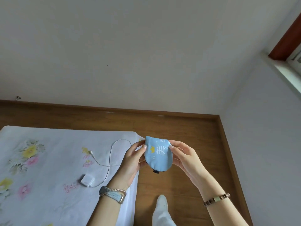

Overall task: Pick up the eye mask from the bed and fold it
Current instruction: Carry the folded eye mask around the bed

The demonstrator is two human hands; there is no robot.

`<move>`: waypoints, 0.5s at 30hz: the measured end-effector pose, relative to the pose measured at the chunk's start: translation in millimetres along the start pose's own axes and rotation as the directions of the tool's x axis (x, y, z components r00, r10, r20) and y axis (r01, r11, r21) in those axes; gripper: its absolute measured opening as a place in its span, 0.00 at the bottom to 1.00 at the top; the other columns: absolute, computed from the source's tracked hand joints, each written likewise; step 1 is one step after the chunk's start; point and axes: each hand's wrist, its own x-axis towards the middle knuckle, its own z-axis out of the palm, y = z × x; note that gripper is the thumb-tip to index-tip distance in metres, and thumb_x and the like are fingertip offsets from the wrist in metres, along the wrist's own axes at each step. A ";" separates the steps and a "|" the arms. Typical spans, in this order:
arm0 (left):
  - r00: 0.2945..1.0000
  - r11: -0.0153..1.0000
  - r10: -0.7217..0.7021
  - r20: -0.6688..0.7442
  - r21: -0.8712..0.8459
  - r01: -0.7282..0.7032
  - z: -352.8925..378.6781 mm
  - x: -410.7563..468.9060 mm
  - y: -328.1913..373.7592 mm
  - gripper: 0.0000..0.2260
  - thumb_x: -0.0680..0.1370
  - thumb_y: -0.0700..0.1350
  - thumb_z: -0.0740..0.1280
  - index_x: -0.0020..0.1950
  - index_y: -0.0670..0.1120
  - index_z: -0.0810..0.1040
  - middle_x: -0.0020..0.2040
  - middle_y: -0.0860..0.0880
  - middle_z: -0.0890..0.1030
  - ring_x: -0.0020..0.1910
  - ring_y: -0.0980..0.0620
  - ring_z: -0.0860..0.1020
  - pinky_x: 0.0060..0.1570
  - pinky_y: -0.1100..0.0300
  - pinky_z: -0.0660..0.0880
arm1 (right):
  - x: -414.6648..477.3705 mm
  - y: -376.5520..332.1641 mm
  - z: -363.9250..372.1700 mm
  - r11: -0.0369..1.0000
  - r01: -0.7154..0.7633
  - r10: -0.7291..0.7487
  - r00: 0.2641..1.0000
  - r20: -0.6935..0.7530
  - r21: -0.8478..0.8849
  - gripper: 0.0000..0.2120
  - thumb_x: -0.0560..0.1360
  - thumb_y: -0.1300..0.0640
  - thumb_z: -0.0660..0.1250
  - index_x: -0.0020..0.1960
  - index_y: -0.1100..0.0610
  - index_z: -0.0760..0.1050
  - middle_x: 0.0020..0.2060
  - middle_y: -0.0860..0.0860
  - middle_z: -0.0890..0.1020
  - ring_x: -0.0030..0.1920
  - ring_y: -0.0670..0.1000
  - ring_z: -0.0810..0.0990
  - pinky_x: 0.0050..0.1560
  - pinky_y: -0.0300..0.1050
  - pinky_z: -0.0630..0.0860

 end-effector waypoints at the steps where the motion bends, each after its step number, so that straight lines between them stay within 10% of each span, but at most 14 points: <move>1: 1.000 1.000 0.003 -0.009 0.004 -0.003 5.4 14.5 6.7 0.12 0.80 0.45 0.67 0.62 0.48 0.80 0.56 0.46 0.85 0.52 0.47 0.84 0.49 0.51 0.80 | 14.9 -8.1 -3.6 1.000 -0.002 0.002 1.000 0.001 -0.002 0.08 0.79 0.57 0.67 0.56 0.55 0.82 0.51 0.52 0.87 0.54 0.51 0.86 0.45 0.43 0.83; 15: 0.999 1.000 0.018 -0.044 -0.020 -0.018 38.5 178.3 92.5 0.16 0.79 0.47 0.67 0.66 0.48 0.77 0.60 0.43 0.83 0.56 0.45 0.83 0.49 0.51 0.81 | 196.8 -103.0 -20.7 0.999 0.002 0.002 0.997 0.071 -0.048 0.08 0.79 0.59 0.66 0.55 0.53 0.82 0.47 0.48 0.88 0.52 0.49 0.86 0.43 0.41 0.83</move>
